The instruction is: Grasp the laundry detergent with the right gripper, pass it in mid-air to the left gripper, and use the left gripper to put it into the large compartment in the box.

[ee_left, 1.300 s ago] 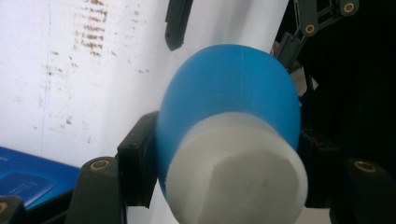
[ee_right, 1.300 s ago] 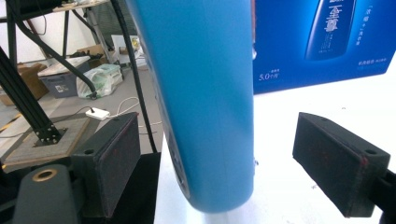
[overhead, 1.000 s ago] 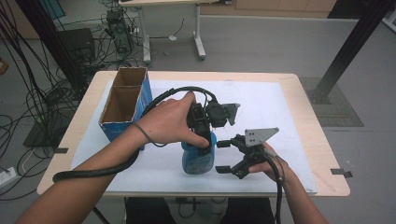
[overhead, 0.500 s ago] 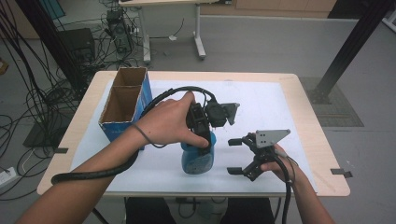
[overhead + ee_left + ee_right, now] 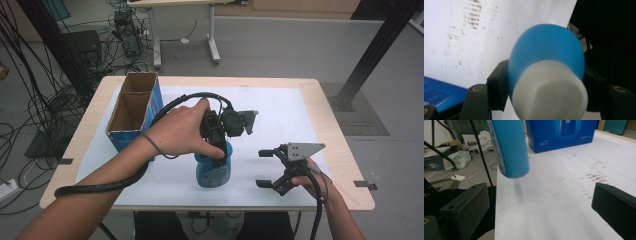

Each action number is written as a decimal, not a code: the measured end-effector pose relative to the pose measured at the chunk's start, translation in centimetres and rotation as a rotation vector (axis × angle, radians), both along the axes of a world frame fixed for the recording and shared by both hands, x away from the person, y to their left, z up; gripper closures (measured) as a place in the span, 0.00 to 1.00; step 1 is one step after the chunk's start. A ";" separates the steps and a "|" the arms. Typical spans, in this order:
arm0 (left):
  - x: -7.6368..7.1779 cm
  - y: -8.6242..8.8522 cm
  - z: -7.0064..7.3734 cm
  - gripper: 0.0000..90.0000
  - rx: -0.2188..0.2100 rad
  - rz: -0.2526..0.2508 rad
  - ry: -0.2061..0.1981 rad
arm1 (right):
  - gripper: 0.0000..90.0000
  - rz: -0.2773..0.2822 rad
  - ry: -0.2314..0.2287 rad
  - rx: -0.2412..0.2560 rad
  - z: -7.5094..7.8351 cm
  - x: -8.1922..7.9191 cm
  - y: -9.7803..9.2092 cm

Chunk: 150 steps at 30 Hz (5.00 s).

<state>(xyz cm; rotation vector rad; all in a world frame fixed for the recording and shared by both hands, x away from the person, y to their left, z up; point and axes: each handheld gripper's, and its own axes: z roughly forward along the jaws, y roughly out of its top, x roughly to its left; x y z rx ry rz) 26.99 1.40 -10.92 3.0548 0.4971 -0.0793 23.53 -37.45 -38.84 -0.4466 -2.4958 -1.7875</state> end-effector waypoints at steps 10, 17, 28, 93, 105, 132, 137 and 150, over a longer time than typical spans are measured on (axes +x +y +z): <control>-0.3 -0.3 0.3 0.41 0.005 0.013 -0.019 | 0.02 -0.050 0.010 0.007 -0.5 -0.9 -1.5; -0.2 -0.2 0.5 0.41 0.000 0.037 -0.013 | 0.02 -0.074 0.011 0.013 -0.6 -1.3 -2.1; 0.0 0.0 1.0 0.41 -0.006 0.117 -0.022 | 0.02 -0.102 0.014 0.020 -1.0 -1.7 -2.7; 7.9 2.1 10.3 0.41 -0.021 0.509 -0.033 | 0.01 -0.181 -0.046 0.035 0.5 -2.8 -4.0; 10.1 3.3 10.8 0.41 -0.016 0.597 -0.020 | 0.01 -0.200 -0.048 0.046 0.4 -3.4 -4.5; 14.3 10.2 11.6 0.41 0.009 0.893 -0.020 | 0.01 -0.205 -0.054 0.055 0.5 -3.4 -4.6; 14.7 11.6 11.7 0.41 0.013 0.958 -0.029 | 0.01 -0.209 -0.053 0.055 0.4 -3.4 -4.7; 15.9 15.3 11.6 0.41 0.066 1.121 -0.041 | 0.01 -0.223 -0.048 0.056 0.2 -3.3 -4.8</control>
